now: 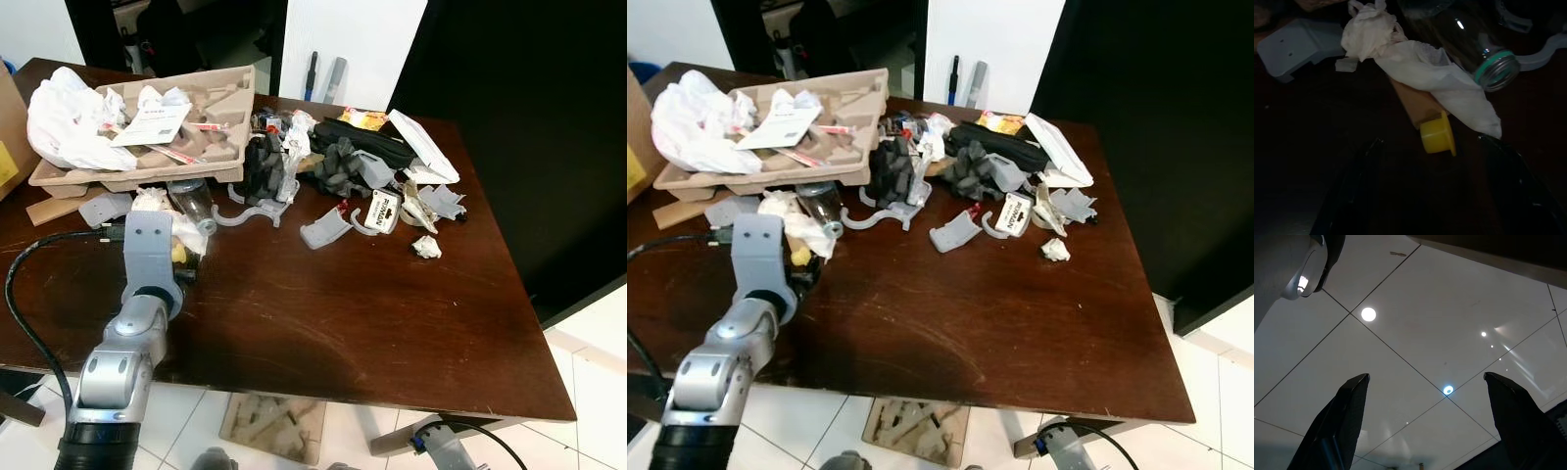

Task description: Picking trash to rubbish bin

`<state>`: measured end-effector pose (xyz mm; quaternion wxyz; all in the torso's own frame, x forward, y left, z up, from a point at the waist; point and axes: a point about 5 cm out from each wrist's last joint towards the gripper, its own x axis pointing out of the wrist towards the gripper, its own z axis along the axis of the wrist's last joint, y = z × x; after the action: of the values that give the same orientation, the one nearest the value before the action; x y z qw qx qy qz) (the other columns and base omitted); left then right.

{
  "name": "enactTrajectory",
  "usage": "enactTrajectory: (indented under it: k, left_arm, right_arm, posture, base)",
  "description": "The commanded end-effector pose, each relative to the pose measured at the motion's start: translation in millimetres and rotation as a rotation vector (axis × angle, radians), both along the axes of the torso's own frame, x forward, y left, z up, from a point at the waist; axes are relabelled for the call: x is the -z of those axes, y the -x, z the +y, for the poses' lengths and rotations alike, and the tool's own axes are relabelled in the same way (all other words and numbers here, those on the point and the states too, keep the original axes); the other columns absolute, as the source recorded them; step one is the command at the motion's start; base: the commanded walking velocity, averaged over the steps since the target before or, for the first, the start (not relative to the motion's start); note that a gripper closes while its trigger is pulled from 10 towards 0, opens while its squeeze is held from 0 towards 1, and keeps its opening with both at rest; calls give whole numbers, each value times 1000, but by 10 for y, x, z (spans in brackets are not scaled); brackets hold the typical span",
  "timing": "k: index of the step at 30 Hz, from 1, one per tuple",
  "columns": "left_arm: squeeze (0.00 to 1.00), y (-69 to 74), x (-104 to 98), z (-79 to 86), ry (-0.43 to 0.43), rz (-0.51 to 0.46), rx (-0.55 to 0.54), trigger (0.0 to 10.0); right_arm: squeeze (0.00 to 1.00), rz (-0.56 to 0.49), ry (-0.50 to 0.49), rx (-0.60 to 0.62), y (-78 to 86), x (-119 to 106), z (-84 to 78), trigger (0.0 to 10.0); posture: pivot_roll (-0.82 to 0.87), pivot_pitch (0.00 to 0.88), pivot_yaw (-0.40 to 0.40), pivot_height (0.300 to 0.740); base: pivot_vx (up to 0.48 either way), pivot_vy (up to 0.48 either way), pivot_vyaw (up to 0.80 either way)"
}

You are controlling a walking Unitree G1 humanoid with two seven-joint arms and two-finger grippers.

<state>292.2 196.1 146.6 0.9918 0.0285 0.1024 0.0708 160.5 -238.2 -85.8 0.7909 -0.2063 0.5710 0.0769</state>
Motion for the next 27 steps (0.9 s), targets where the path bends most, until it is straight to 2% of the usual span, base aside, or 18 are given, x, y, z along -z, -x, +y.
enactTrajectory:
  k: [1,6,12,21,22,23,24,25,27]
  left_arm:
    - [0,8,53,25,4,13,-7,10000]
    - [0,-37,52,45,3,1,24,10000]
    - [0,-102,56,161,-9,-5,10,10000]
    - [0,-139,132,143,-20,11,37,10000]
    - [0,-143,147,139,-14,15,39,9373]
    - [0,-143,147,139,-14,15,39,9373]
    - [0,-150,172,125,-6,18,45,1176]
    - [0,-156,190,113,-2,20,52,0]
    - [0,-163,202,102,2,19,59,0]
  right_arm:
    - [0,32,17,3,84,18,-59,10000]
    - [0,34,18,6,91,19,-66,10000]
    - [0,38,22,11,114,22,-87,10000]
    - [0,42,28,17,146,24,-122,10000]
    - [0,44,28,18,153,25,-128,10000]
    - [0,44,28,18,153,25,-128,10000]
    - [0,45,29,19,160,26,-134,10000]
    - [0,45,30,20,163,26,-137,10000]
    - [0,45,30,20,165,26,-139,10000]
  posture:
    - [218,131,-105,740]
    - [217,133,-106,740]
    - [205,138,-108,740]
    - [196,143,-110,740]
    - [195,144,-111,740]
    - [195,144,-111,740]
    - [193,143,-112,740]
    - [193,143,-112,740]
    - [192,143,-112,740]
  base:
    - [0,0,0]
    - [0,0,0]
    - [0,0,0]
    - [0,0,0]
    - [0,0,0]
    - [0,0,0]
    - [0,0,0]
    - [0,0,0]
    - [0,0,0]
